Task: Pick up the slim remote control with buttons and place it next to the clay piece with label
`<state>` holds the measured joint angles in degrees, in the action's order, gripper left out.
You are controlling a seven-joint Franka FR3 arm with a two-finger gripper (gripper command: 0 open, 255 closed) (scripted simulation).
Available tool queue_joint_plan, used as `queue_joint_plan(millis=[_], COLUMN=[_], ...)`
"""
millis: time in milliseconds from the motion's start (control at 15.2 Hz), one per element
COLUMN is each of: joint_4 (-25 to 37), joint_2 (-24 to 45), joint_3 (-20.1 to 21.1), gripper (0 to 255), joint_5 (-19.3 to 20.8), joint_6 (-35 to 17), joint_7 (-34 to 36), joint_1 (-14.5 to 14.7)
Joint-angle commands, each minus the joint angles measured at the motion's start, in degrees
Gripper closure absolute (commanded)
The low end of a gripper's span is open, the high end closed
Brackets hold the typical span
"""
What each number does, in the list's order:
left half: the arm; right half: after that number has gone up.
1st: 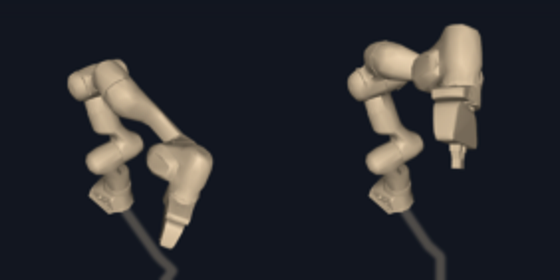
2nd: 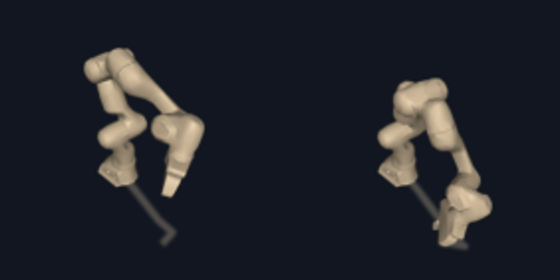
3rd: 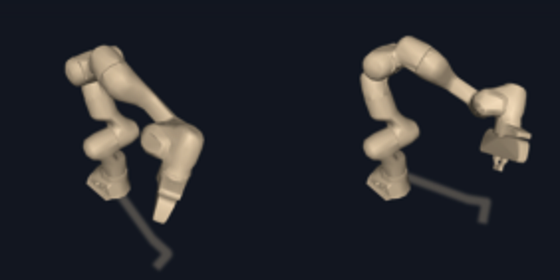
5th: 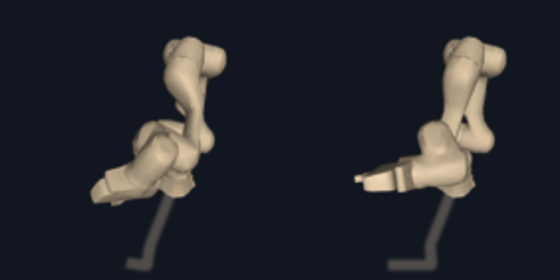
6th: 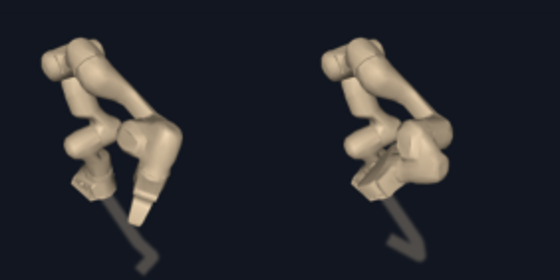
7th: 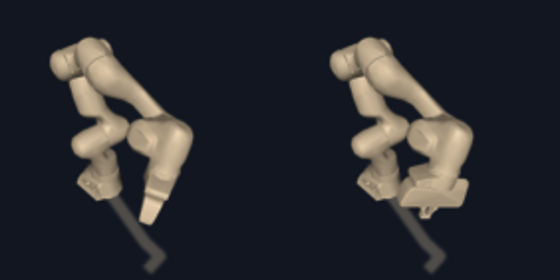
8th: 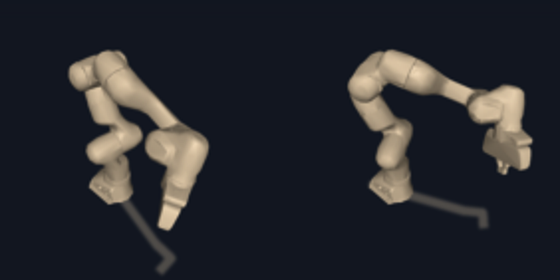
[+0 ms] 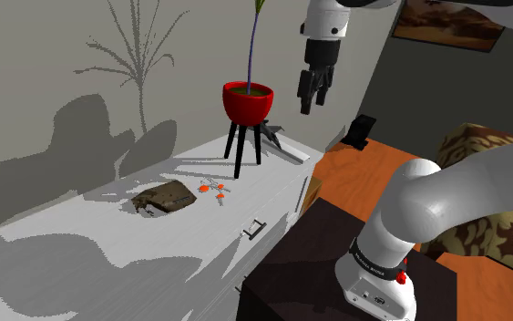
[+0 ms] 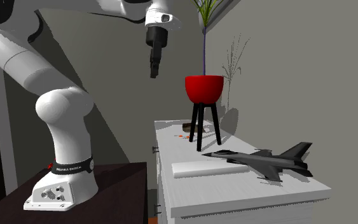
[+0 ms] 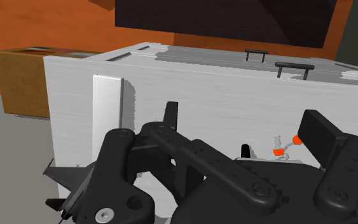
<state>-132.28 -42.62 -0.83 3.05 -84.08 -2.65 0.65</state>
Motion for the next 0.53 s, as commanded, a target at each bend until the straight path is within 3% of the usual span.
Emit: queue_joint_plan(millis=[0,462], joint_4=[0.0,-7.5], joint_2=[0.0,3.3], joint_3=[0.0,-6.9], gripper=[0,0], joint_5=[0.0,3.8], joint_6=[0.0,-13.4], joint_7=[0.0,-7.5], joint_1=[0.0,-1.6])
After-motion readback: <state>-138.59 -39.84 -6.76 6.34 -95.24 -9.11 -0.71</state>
